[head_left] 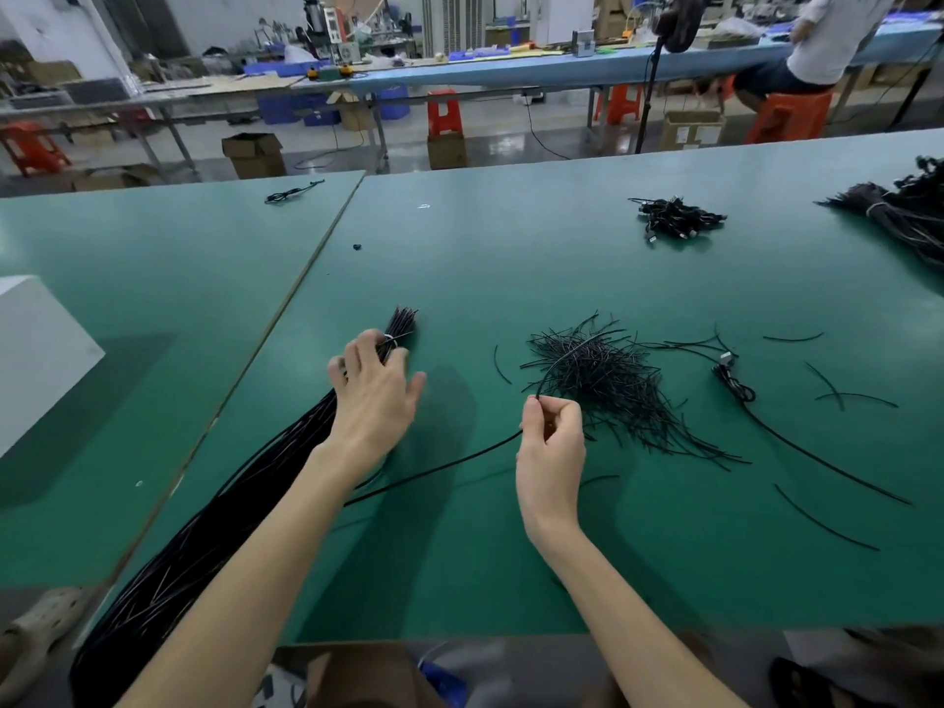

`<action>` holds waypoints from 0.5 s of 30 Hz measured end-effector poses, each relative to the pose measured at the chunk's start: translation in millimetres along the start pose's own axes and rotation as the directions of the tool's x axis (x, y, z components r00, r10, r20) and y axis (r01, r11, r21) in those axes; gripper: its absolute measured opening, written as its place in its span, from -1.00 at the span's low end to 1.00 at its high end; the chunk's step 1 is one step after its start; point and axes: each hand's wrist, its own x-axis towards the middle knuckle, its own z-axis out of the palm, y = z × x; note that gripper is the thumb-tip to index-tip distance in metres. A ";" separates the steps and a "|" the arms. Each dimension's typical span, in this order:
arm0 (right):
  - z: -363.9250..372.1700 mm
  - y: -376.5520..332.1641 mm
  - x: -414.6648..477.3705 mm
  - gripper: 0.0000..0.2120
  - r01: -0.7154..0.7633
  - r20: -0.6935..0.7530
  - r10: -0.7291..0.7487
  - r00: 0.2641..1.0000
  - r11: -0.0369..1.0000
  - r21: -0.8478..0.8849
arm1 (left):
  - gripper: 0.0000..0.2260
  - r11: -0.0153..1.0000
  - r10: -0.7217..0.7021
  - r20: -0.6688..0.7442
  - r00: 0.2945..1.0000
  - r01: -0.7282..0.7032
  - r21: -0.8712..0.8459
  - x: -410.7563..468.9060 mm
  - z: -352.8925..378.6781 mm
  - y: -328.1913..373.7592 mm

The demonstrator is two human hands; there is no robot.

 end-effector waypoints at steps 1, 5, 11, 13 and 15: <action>-0.1 -0.1 -0.2 -0.91 -0.005 -0.004 0.005 1.000 1.000 0.010 | -0.65 0.990 0.080 0.037 0.996 -0.075 -0.116 -5.0 -6.9 3.1; -2.0 -1.5 -1.1 -0.92 -0.025 -0.067 0.029 0.997 0.998 0.056 | -0.67 0.862 0.294 0.611 0.735 0.073 -0.502 -24.1 -44.2 3.4; -3.1 1.7 0.8 -0.91 -0.022 -0.088 0.030 0.996 0.996 0.082 | -0.82 0.718 0.572 0.575 0.584 -0.018 -0.696 -33.7 -67.4 -9.2; -3.0 1.0 1.1 -0.86 -0.037 -0.060 0.043 0.997 0.993 0.110 | -0.81 0.687 0.542 0.518 0.662 0.007 -0.727 -33.8 -61.4 -0.6; -2.1 0.2 0.6 -0.77 -0.062 -0.002 0.063 0.998 0.987 0.147 | -0.80 0.698 0.480 0.491 0.727 0.022 -0.716 -34.8 -49.8 10.9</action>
